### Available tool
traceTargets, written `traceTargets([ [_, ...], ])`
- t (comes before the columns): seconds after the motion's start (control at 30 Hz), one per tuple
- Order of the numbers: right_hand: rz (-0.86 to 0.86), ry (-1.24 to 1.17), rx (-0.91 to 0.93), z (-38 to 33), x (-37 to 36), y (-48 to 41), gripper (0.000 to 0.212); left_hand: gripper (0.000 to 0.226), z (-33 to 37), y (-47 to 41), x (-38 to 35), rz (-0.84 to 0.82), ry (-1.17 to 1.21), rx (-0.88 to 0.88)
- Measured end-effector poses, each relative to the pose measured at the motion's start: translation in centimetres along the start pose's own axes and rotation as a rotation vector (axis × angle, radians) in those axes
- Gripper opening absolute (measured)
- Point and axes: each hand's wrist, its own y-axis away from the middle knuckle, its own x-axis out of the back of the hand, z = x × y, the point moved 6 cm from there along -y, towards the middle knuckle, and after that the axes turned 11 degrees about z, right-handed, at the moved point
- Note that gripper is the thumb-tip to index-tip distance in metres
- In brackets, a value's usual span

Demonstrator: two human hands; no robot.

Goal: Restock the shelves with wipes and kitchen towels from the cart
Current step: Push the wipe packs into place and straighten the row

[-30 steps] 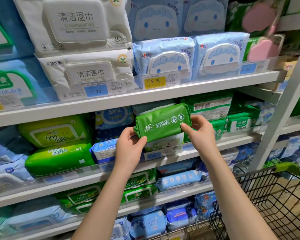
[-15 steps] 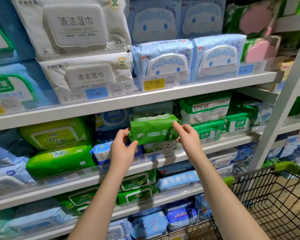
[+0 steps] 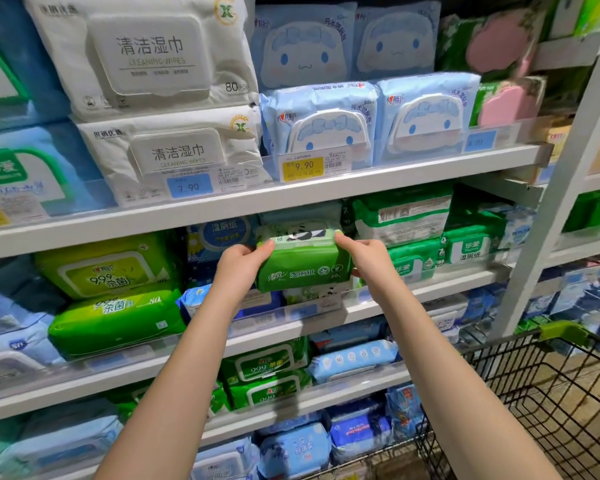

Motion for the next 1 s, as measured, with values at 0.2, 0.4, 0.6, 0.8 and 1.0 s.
traceTargets([
  [0.2, -0.044, -0.028, 0.055, 0.9, 0.5, 0.5, 0.051, 0.034, -0.2, 1.3, -0.2, 0.053, 0.058, -0.070],
  [0.4, -0.068, -0.023, 0.126, 0.4, 0.9, 0.6, 0.033, 0.041, 1.4, 2.0, -0.2, 0.081, 0.030, -0.245],
  [0.6, -0.031, 0.001, 0.275, -0.6, 1.1, 0.3, 0.026, 0.038, 0.3, 0.7, -1.3, 0.064, -0.014, -0.253],
  [0.8, 0.039, 0.109, 0.314, 1.0, 0.8, -0.9, 0.045, 0.031, -1.3, 0.7, -2.9, 0.149, -0.151, -0.328],
  [1.0, 0.062, 0.240, 0.411, 1.7, 0.8, -1.6, 0.045, 0.032, -0.8, 0.9, -3.3, 0.229, -0.306, -0.409],
])
